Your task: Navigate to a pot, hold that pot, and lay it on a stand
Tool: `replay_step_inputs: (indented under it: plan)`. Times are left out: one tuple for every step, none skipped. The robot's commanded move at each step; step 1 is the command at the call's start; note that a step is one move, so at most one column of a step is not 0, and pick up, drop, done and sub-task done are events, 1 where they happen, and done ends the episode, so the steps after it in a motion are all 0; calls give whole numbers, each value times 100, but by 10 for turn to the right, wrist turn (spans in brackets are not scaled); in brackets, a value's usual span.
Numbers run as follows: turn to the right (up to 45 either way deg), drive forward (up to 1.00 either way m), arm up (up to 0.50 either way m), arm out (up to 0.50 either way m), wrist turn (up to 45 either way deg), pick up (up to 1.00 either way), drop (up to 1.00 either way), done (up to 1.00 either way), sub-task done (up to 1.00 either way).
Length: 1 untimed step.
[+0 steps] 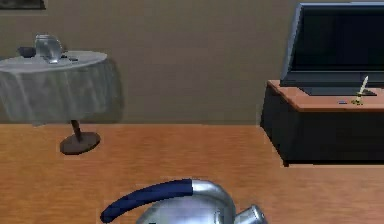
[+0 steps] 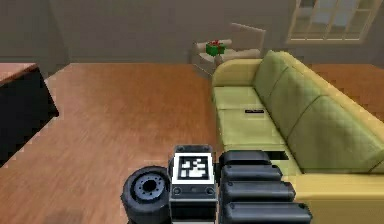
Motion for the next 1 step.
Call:
replay_step_inputs:
  plan:
    - [450,0,0,0,0,0,0,0,0]
